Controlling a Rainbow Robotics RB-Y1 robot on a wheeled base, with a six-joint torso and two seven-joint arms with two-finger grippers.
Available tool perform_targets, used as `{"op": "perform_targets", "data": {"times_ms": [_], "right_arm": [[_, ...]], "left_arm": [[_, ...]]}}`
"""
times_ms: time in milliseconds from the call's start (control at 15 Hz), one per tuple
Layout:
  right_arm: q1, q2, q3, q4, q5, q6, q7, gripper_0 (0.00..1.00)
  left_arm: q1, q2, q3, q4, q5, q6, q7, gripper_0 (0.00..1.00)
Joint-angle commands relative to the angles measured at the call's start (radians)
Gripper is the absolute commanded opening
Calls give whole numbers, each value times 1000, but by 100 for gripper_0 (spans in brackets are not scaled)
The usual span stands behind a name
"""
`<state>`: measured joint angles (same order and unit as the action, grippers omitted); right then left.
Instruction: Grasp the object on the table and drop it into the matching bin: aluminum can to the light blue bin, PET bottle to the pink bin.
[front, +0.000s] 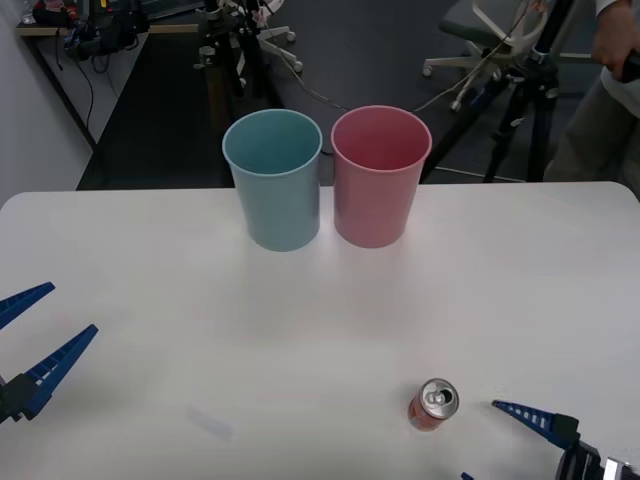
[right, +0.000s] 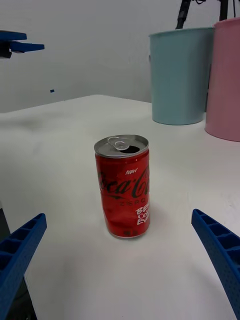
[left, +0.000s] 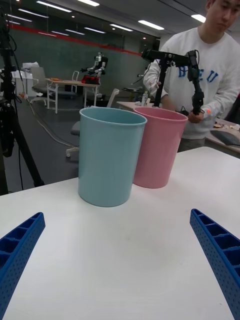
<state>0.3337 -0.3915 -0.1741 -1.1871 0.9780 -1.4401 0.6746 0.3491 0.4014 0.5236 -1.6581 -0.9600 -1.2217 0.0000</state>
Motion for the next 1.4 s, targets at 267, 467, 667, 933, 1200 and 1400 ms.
{"op": "perform_targets", "data": {"times_ms": [267,467,667,933,1200,1400], "right_arm": [[-30,82,-2,1,57,56,39,100],[-45,117,-1,0,76,92,51,100],[-58,140,28,0,77,132,60,100],[-71,160,70,0,77,167,68,100],[-91,169,96,1,76,193,69,100],[-104,174,104,0,76,204,69,100]], "left_arm": [[0,0,0,0,0,0,0,100],[0,0,0,0,0,0,0,100],[0,0,0,0,0,0,0,100],[0,0,0,0,0,0,0,100],[0,0,0,0,0,0,0,100],[0,0,0,0,0,0,0,100]]}}
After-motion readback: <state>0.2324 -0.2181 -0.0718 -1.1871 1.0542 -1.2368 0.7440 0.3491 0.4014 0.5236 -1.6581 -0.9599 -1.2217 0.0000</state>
